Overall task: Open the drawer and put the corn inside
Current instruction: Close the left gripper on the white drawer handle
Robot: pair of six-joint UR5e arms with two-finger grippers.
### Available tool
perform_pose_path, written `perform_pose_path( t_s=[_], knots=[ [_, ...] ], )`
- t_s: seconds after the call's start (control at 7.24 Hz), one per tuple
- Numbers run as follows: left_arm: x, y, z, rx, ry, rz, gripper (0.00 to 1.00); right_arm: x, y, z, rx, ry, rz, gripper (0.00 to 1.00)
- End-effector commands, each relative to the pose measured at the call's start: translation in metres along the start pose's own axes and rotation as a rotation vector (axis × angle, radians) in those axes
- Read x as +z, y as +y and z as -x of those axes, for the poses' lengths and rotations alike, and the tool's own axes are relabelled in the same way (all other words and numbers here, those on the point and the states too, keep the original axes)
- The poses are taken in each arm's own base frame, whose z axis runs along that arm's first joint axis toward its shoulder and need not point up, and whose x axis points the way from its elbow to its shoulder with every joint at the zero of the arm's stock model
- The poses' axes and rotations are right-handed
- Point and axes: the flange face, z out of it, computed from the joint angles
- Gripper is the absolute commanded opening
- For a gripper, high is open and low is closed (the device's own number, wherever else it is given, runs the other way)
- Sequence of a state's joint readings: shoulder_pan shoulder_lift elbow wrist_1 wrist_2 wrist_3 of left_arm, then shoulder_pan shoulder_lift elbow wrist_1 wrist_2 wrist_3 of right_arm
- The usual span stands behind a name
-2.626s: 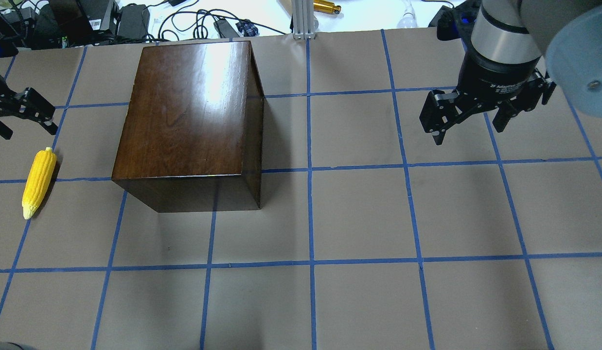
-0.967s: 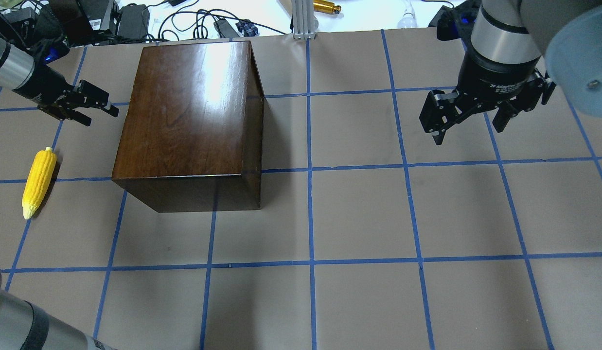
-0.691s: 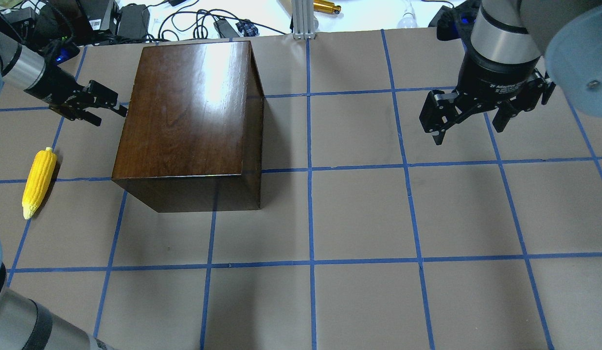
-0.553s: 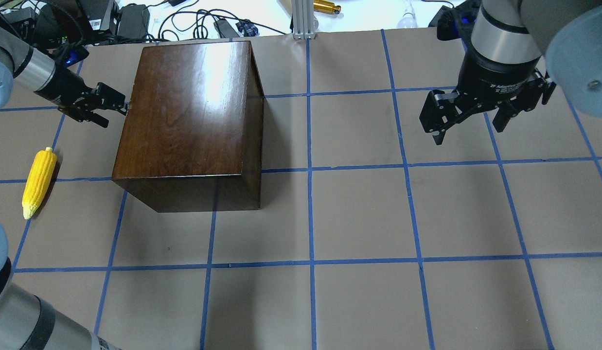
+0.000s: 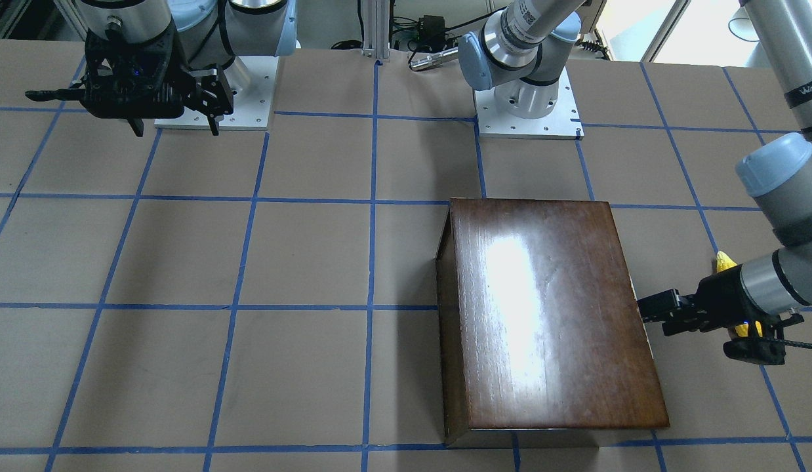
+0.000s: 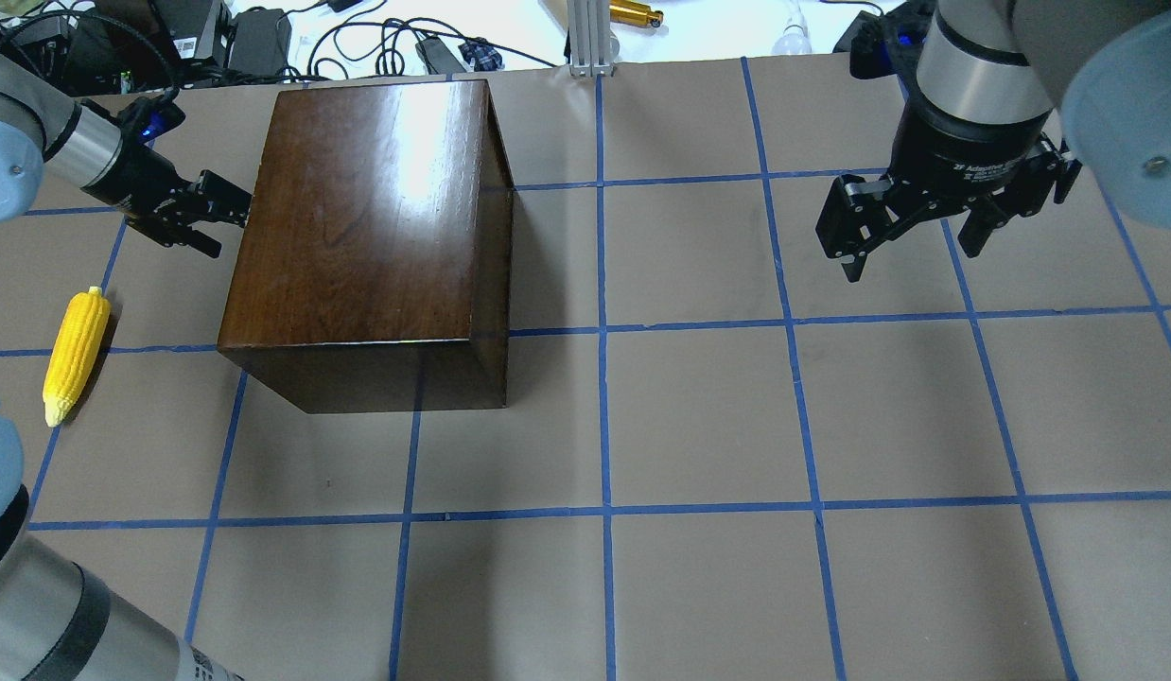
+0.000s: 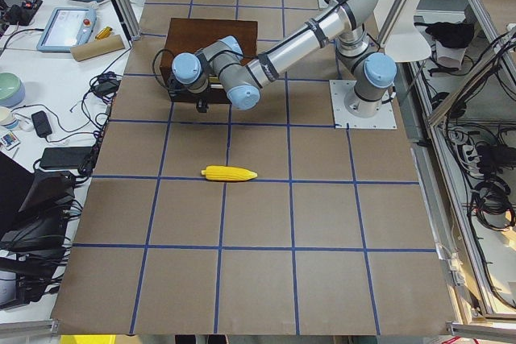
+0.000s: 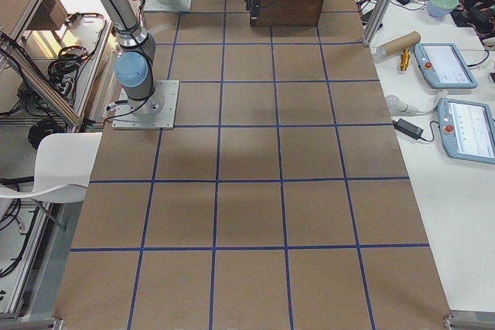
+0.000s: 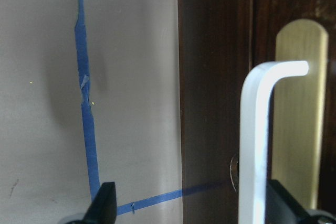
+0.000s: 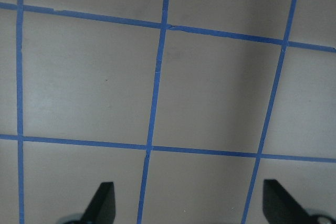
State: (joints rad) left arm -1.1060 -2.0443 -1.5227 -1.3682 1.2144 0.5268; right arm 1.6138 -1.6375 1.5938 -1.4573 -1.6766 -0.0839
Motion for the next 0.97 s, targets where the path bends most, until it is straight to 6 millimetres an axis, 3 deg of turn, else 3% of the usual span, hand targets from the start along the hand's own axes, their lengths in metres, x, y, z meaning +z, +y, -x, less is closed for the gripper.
perform_pose_path(
  t_s=[0.0,0.41,0.83],
  knots=[
    [0.007,-0.001,0.005,-0.008,0.003,0.012,1.0,0.0,0.0,0.0,0.0,0.0,-0.001,1.0],
    [0.001,-0.002,0.01,-0.011,-0.004,0.005,1.0,0.0,0.0,0.0,0.001,0.0,-0.001,1.0],
    [-0.012,0.006,0.037,-0.047,-0.006,-0.012,1.0,0.0,0.0,0.0,0.001,0.0,-0.001,1.0]
  ],
)
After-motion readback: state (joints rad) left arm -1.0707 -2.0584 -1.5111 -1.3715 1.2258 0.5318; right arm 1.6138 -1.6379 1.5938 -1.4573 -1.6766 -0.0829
